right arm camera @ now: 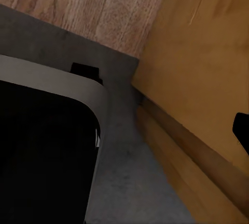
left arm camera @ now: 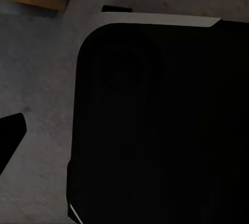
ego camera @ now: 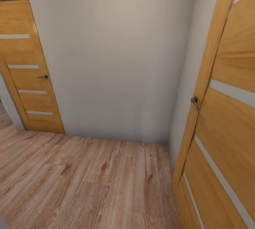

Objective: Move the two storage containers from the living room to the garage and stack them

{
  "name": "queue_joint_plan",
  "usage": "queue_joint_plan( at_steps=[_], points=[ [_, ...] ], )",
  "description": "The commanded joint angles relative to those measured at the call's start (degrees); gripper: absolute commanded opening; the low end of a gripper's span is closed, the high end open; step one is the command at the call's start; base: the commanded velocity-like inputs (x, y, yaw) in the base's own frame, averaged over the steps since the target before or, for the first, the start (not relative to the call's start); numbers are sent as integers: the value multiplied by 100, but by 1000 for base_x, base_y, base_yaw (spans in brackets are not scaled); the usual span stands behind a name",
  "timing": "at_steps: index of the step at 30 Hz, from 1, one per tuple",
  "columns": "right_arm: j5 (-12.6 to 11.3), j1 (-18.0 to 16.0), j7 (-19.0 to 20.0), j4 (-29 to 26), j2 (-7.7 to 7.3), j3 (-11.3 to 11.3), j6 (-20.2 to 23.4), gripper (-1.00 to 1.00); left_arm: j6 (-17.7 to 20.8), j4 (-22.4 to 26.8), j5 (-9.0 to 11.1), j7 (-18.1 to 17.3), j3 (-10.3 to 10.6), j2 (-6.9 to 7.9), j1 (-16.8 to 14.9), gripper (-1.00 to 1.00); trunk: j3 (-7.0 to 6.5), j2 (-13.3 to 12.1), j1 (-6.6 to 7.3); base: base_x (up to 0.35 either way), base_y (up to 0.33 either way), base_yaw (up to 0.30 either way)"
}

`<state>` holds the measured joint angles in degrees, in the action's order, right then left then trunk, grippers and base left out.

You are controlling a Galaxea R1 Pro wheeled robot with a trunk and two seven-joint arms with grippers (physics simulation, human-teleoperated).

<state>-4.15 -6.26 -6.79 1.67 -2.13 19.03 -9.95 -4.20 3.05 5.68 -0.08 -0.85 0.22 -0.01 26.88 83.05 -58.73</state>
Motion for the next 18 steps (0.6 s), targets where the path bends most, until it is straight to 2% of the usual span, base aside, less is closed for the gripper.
queue_joint_plan(
  at_steps=[1, 18],
  points=[
    [-43, -7, -7, 18, 2, 48, -34, 100, -10, 2, 56, -1, -3, -1, 0, 100, 5, 3, 0, 0, 0, 57],
    [-31, -7, -5, 18, 2, 71, -41, 100, -10, 2, 47, -1, -3, -3, 0, 100, 5, 3, 0, 0, 0, 38]
  ],
)
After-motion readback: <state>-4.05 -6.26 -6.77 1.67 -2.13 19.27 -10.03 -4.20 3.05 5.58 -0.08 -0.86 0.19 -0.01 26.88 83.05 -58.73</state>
